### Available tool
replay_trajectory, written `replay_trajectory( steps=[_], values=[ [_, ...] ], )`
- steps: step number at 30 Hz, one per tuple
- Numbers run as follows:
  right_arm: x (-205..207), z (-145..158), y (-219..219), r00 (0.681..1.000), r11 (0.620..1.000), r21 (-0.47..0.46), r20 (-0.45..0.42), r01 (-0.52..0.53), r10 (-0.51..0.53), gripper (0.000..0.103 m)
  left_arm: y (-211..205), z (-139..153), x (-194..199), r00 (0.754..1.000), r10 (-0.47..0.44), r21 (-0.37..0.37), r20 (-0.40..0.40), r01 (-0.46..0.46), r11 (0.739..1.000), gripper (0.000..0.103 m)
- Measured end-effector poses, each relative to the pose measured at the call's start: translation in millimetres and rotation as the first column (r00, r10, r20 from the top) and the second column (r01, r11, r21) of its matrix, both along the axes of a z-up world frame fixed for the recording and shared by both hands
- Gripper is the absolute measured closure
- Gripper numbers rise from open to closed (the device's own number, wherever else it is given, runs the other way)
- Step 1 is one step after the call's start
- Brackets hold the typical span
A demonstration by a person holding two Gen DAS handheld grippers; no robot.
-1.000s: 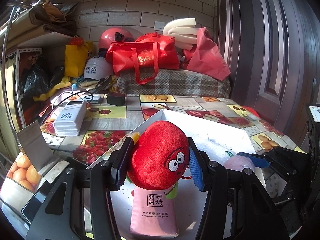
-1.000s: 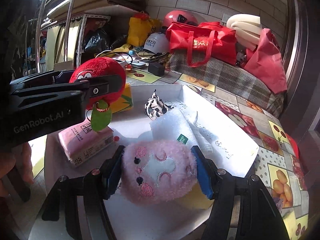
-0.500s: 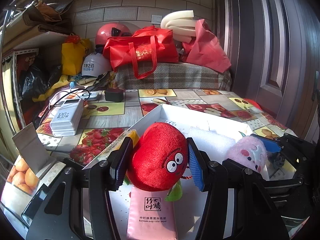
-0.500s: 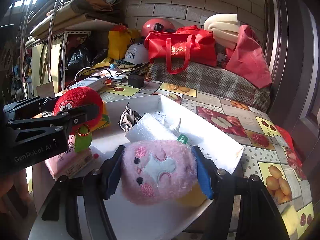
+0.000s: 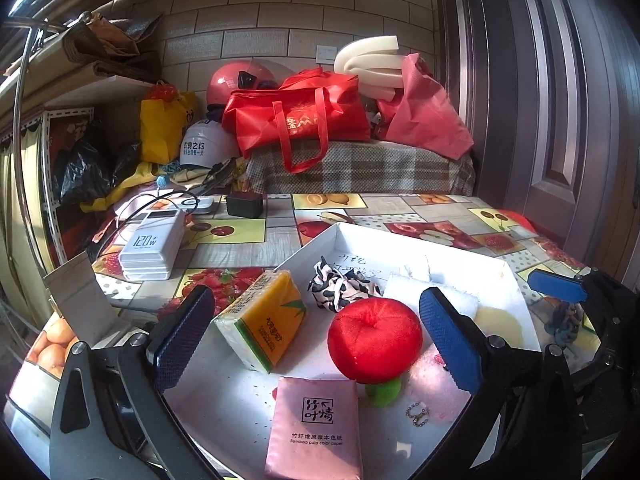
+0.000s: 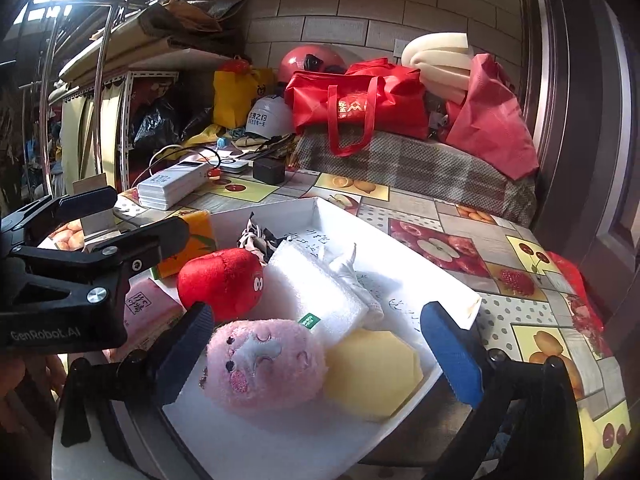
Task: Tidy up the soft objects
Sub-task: 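Open both tools to release the plush toy and plush ball into the box, then move both tools back from the box toward the table items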
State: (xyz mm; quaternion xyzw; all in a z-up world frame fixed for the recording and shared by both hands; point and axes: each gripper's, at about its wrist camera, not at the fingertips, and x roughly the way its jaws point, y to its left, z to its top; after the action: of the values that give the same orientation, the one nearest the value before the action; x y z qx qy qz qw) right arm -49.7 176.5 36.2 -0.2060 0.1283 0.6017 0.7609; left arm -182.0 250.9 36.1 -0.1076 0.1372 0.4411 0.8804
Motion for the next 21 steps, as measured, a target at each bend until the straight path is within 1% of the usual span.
replay_trajectory(
  steps=[8,13,16,21],
  values=[
    [-0.5,0.3,-0.7,1.000,1.000,0.003,0.002,0.001,-0.001,0.000,0.3,0.2,-2.1,1.000,0.012,0.006,0.003,-0.012,1.000,0.000],
    [0.2,4.5,-8.1,1.000,0.999,0.040,0.016,0.012,-0.013,0.000,-1.5,1.1,-3.2,1.000,0.024,0.019,0.007,-0.025,1.000,0.000],
    [-0.6,5.0,-11.0,1.000,0.999,0.036,0.013,0.011,-0.011,0.000,-3.5,1.8,-2.6,1.000,0.025,0.030,0.007,-0.025,0.999,0.000],
    [-12.0,6.3,-21.8,0.998,0.998,0.068,0.052,0.018,-0.022,0.000,-9.0,3.6,-3.1,1.000,0.028,0.060,0.009,-0.029,0.998,0.000]
  ],
)
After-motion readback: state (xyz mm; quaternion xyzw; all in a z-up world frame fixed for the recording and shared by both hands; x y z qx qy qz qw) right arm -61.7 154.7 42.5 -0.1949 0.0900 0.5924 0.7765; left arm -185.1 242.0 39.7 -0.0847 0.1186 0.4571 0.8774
